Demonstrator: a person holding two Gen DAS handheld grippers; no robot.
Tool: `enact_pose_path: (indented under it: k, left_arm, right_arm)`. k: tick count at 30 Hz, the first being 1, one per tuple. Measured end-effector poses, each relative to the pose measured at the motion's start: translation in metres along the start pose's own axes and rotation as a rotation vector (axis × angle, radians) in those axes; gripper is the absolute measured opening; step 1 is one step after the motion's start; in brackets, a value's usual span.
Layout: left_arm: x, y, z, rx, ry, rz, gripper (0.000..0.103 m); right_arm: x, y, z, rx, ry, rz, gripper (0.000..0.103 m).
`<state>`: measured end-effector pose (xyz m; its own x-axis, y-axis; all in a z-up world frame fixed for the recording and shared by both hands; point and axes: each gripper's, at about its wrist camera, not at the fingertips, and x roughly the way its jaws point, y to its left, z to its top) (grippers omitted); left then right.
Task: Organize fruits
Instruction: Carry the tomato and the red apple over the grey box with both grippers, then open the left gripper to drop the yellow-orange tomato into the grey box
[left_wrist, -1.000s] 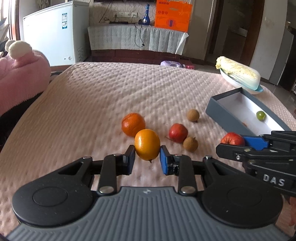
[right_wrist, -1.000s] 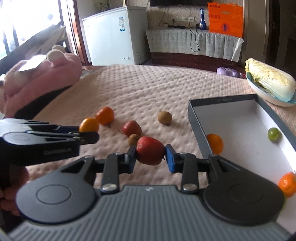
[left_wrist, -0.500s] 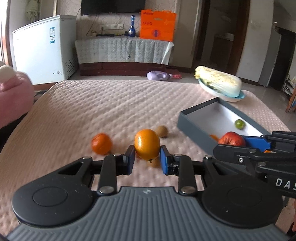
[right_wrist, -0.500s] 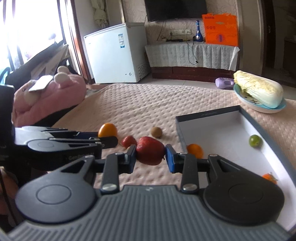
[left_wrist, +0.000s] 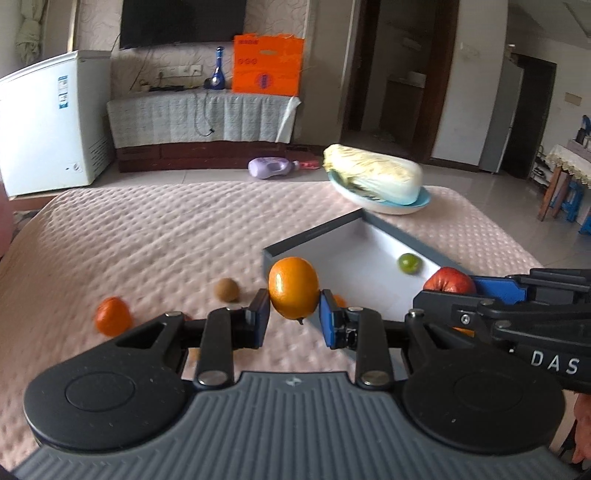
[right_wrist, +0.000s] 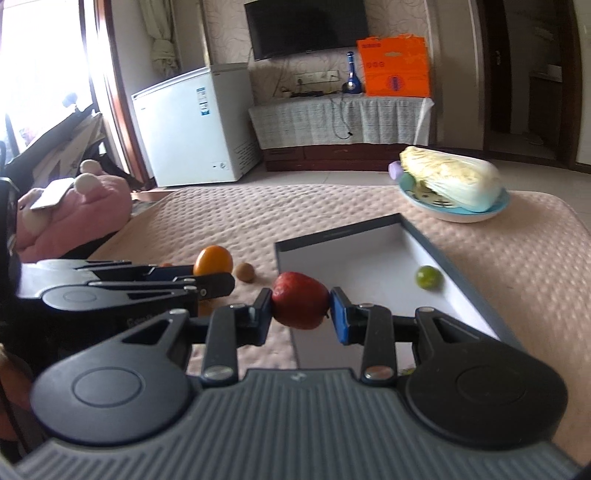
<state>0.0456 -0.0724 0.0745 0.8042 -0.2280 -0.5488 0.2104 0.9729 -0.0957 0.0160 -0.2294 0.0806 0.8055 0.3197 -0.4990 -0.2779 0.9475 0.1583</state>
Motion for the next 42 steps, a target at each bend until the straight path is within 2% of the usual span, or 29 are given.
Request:
enact_pose_path:
  k: [14,28,42]
  left_arm:
    - [0.015,-0.055,0.005,0.054,-0.02,-0.085,0.033]
    - [0.045,-0.118,0.017,0.099,-0.027,-0.203,0.034]
    - [0.084,-0.136,0.025,0.086,0.002,-0.211,0.034]
  right_arm:
    - [-0.024,-0.048,-0.015,0.04,0.018,-0.1,0.036]
    - [-0.029,-0.072,-0.026,0.055,0.053,-0.161,0.036]
    - [-0.031,-0.079,-0.029,0.05,0.065,-0.169,0.036]
